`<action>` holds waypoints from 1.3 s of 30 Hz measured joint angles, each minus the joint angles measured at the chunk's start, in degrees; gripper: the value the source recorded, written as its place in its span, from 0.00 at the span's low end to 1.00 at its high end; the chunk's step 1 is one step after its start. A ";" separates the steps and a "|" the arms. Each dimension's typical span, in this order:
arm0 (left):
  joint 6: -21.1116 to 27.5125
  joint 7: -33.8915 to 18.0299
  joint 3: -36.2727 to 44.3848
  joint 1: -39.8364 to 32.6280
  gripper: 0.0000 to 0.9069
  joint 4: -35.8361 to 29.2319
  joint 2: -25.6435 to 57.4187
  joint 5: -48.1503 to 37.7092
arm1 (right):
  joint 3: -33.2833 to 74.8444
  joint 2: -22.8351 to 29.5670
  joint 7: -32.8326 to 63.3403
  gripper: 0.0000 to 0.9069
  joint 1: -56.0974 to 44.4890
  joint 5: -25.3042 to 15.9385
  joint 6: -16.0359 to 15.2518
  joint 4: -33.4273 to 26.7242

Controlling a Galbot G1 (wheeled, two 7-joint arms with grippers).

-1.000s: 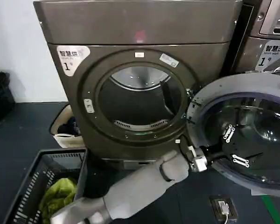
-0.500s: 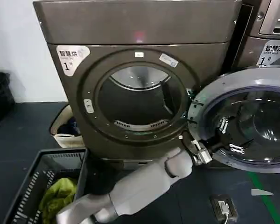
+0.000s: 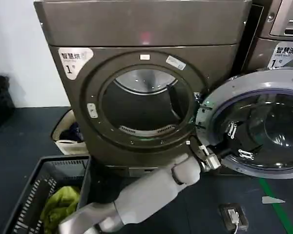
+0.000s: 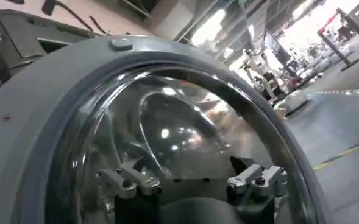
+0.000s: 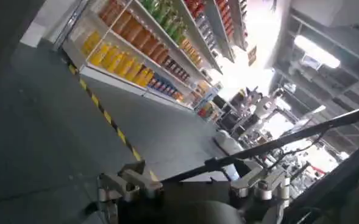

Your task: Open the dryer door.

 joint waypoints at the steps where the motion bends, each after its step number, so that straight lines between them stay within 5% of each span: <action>1: -0.05 0.59 -0.08 0.00 1.00 -0.20 0.01 -0.32 | 0.02 0.07 0.01 1.00 0.05 -0.02 -0.01 -0.10; 10: 4.97 6.57 0.67 3.16 1.00 -10.83 0.64 -4.04 | 0.25 -0.05 0.08 1.00 0.67 -0.21 -0.16 -1.56; 16: 10.93 7.97 0.26 6.51 1.00 -22.78 13.75 -6.08 | 1.40 -0.05 -0.14 1.00 0.71 -0.03 -2.02 -1.72; 24: 12.05 8.63 -2.92 10.66 1.00 -35.44 30.60 -12.08 | 1.95 0.19 0.51 1.00 1.35 -1.15 -2.93 -2.30; 32: 20.96 8.23 -12.27 19.95 1.00 -44.14 45.25 -20.93 | 2.92 0.90 0.27 1.00 1.79 -1.25 -4.86 -0.93; 39: 26.77 7.05 -25.78 32.32 1.00 -45.63 56.22 -27.23 | 3.38 1.03 -1.05 1.00 2.75 -1.00 -4.68 -0.90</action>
